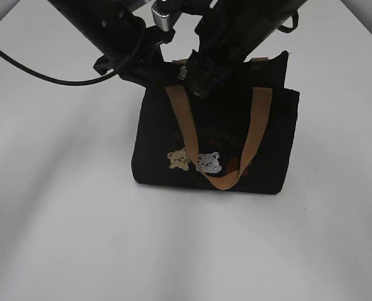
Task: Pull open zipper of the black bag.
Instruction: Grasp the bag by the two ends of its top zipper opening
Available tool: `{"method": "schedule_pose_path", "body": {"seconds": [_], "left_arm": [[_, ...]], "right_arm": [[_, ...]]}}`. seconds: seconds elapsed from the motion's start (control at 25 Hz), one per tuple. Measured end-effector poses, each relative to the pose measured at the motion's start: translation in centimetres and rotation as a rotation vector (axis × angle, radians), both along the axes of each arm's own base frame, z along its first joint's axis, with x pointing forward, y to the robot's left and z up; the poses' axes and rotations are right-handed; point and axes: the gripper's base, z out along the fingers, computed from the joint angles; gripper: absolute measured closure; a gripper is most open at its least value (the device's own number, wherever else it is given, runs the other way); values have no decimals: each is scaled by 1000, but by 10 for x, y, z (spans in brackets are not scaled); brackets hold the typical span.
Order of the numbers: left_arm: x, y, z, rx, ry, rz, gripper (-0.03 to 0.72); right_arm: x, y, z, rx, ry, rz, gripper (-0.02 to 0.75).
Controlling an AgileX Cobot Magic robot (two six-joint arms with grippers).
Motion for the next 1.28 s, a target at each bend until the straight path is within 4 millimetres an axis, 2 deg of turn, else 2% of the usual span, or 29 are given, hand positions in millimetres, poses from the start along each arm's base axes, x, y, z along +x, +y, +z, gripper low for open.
{"method": "schedule_pose_path", "body": {"seconds": [0.2,0.48,0.96,1.04,1.16,1.28], "left_arm": [[0,0,0,-2,0,2,631],[0,-1,1,-21,14,4,631],[-1,-1,1,-30,29,1,631],[-1,-1,1,-30,30,0,631],[-1,0,0,-25,29,-2,631],[-1,0,0,-21,28,-2,631]], "right_arm": [[1,1,-1,13,-2,-4,386],[4,4,-2,49,-9,-17,517],[0,6,-3,34,2,57,530],[0,6,-2,33,2,64,562],[0,7,-2,33,2,68,691],[0,7,-2,32,2,70,706]]}}
